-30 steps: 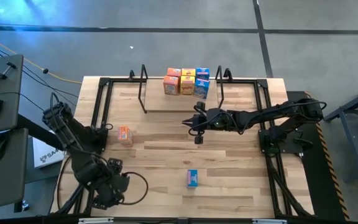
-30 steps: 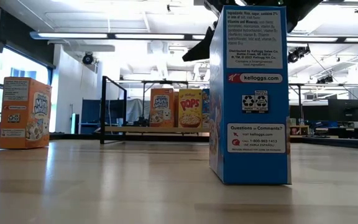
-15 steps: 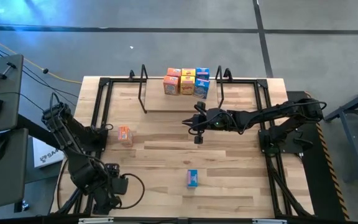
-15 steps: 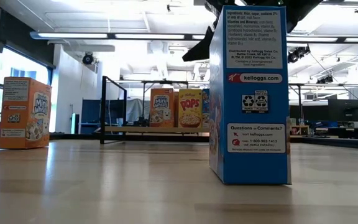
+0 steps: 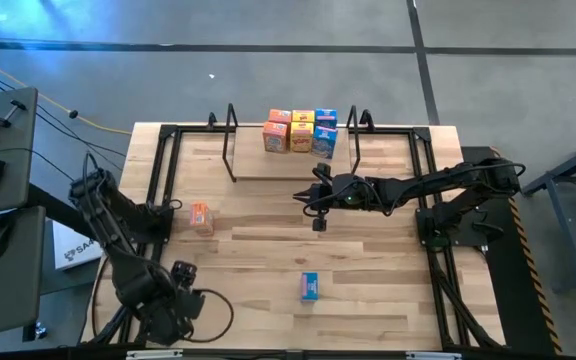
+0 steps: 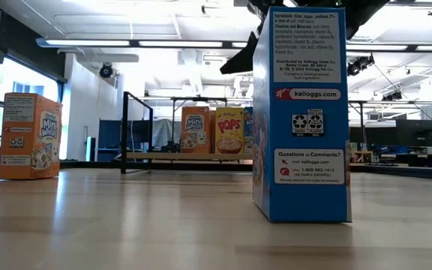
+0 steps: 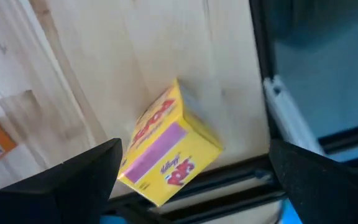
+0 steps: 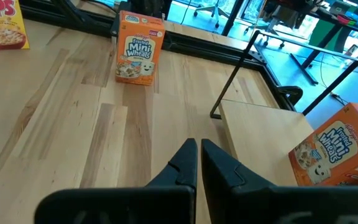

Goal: Stack cereal on shelf
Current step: Put the yellow cereal box aligned with the other yellow cereal boxes on the shelf

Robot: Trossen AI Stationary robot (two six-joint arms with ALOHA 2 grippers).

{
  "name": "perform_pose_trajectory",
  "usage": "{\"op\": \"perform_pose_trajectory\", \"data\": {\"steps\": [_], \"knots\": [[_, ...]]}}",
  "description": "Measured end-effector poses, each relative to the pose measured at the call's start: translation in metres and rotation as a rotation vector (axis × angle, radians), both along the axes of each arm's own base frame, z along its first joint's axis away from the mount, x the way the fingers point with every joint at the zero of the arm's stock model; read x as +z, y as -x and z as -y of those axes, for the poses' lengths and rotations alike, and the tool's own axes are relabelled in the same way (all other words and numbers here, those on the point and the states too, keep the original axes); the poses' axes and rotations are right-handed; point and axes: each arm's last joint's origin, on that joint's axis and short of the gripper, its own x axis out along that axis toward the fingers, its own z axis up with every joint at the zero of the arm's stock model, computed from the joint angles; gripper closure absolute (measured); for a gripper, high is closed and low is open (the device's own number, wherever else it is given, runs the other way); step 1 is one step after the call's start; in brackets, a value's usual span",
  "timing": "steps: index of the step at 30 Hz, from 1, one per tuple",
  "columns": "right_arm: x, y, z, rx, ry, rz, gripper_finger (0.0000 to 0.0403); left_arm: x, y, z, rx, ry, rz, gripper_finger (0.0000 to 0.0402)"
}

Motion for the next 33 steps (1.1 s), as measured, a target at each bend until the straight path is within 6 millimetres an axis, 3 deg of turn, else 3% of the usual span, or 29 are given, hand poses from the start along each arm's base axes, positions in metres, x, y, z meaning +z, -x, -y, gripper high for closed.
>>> {"op": "perform_pose_trajectory", "data": {"steps": [5,21,26,33], "knots": [[0.0,0.0,0.0,0.0,0.0,0.0,0.0403,-0.022,0.001,0.014,-0.127,-0.087,-0.056,0.0002],[0.0,0.0,0.0,-0.003,-0.007,0.007,0.0403,-0.071,0.0,0.03,-0.184,-0.325,-0.216,0.0014],[0.001,0.0,0.0,-0.003,-0.007,0.008,0.0403,-0.077,0.001,0.029,-0.173,-0.373,-0.25,0.0062],[0.001,0.0,0.0,-0.003,-0.007,0.008,0.0403,-0.075,0.003,0.026,-0.168,-0.408,-0.276,0.0163]]}}
